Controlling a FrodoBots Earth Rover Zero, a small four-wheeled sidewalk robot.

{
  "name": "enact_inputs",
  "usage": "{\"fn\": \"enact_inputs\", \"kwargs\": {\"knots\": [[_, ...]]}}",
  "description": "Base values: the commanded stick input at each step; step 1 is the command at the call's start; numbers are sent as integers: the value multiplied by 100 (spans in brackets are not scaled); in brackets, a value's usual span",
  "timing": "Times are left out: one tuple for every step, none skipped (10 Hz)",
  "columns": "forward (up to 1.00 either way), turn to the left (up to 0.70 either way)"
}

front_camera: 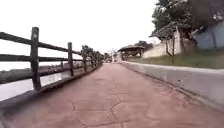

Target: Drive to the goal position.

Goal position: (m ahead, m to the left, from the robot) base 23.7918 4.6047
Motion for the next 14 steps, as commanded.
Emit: {"fn": "enact_inputs", "kwargs": {"knots": [[100,0],[100,0],[100,0],[100,0],[100,0],[100,0],[100,0],[100,0],[100,0],[100,0],[100,0],[100,0],[100,0],[100,0]]}}
